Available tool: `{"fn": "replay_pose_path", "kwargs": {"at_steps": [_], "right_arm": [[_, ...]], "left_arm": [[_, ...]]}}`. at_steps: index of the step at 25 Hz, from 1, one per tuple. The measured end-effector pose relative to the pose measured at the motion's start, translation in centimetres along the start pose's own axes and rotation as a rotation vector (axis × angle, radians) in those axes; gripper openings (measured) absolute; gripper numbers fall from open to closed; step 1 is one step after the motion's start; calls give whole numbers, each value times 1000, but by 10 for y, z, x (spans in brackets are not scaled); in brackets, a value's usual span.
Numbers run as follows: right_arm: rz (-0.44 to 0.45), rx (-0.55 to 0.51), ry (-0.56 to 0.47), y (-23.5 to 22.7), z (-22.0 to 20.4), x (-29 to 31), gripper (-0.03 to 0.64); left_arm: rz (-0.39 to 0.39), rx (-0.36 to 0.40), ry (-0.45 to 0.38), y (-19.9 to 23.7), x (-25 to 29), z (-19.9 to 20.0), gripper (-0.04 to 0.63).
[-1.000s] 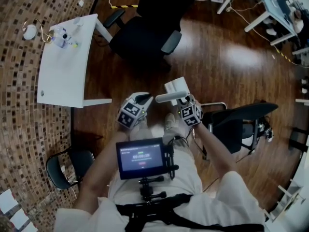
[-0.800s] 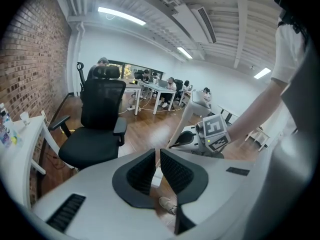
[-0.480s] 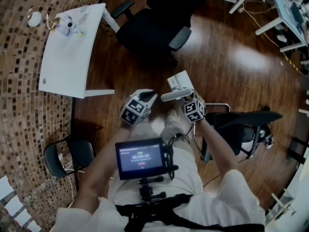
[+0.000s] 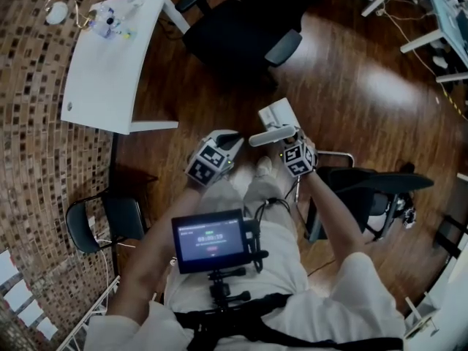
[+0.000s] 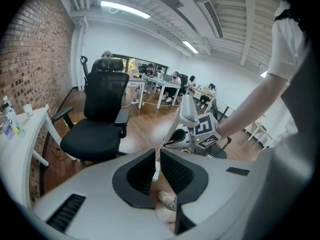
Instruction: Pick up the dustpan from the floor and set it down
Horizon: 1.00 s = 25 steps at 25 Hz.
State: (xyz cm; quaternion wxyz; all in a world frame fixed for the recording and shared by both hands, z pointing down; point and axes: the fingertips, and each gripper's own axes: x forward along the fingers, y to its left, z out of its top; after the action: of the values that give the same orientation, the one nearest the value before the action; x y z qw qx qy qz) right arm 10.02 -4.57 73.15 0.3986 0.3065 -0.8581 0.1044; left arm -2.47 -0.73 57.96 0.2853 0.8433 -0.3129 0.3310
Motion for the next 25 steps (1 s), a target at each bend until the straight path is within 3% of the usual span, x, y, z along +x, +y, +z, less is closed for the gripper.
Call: {"fn": "replay_pose_path", "kwargs": {"at_steps": [25], "right_arm": [[62,-38,80,7,-54,63,94]], "left_arm": [[-3,-19,76,6,24,-33,25]]}}
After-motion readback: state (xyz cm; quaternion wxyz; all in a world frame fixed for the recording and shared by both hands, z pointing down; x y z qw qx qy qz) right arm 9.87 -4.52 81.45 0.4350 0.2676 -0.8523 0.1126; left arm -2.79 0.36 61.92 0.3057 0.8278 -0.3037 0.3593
